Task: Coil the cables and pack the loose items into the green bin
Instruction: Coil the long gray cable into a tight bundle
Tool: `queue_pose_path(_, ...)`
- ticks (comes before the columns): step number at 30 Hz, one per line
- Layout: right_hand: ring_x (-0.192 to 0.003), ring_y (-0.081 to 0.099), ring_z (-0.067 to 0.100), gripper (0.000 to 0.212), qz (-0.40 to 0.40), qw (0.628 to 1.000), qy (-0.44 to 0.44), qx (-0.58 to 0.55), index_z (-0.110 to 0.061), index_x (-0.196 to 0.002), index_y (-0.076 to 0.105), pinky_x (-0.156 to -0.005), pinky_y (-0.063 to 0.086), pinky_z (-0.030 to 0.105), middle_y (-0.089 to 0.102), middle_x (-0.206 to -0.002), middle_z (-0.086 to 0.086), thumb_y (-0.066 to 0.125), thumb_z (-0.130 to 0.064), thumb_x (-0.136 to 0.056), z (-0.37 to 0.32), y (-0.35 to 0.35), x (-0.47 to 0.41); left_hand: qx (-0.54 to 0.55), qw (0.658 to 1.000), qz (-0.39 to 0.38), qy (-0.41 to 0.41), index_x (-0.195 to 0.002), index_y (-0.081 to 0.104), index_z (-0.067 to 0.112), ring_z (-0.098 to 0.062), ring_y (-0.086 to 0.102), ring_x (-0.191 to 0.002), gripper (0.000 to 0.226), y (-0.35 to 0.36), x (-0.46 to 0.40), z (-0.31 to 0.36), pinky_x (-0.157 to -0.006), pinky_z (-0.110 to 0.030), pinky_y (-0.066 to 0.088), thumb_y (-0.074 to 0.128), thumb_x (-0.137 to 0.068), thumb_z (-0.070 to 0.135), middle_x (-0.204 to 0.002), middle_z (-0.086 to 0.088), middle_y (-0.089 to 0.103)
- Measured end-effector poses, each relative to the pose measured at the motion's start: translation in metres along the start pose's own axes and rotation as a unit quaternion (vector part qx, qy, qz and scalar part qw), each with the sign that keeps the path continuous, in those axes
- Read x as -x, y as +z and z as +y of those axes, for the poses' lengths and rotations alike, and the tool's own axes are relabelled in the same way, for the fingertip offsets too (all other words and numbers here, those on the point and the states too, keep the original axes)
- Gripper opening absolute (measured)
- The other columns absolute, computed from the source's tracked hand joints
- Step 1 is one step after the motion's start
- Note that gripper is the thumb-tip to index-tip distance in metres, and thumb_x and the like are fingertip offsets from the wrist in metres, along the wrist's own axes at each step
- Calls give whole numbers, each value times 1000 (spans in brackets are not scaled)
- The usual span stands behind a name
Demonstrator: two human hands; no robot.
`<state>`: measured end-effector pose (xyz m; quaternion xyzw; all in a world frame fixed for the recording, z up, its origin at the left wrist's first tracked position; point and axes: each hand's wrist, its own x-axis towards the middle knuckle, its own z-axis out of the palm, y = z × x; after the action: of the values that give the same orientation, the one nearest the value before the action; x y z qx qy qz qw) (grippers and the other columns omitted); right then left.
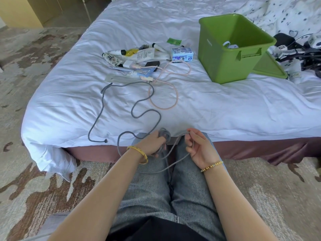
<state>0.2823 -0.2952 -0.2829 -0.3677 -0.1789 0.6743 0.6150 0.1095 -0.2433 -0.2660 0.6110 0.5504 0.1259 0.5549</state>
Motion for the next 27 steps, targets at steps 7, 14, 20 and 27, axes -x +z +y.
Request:
queue_pose_path(7,-60,56,4,24,-50,998,19,43,-11,-98,58,-46,40,14,74,-84,1,37,-2,-94,1,0,4,-64,985,-154,47,-83,46,19,-14,42,-47,43,20,5,-4,-49,-25,37,44,-84,62,-61,-4,49)
queue_pose_path(14,-59,54,6,24,-40,999,21,25,-11,-97,60,-43,37,14,72,-84,3,38,0,-93,1,-2,2,-93,980,-153,86,-80,50,21,-10,55,-71,15,21,6,-9,-74,-27,44,39,-88,26,-71,9,60)
queue_pose_path(20,-49,47,7,18,-19,998,44,49,-10,-91,57,-40,34,14,53,-61,-2,41,-1,-93,2,-1,0,174,981,-72,45,-85,46,12,-9,45,-39,23,20,6,-10,-37,-20,37,31,-100,20,-52,2,55)
queue_pose_path(27,-44,44,7,22,-74,980,113,143,-8,-81,57,-73,57,32,45,-50,-4,43,-14,-96,6,2,0,388,917,64,68,-77,51,13,-6,48,-39,36,12,2,-9,-37,-15,36,33,-100,34,-49,4,58)
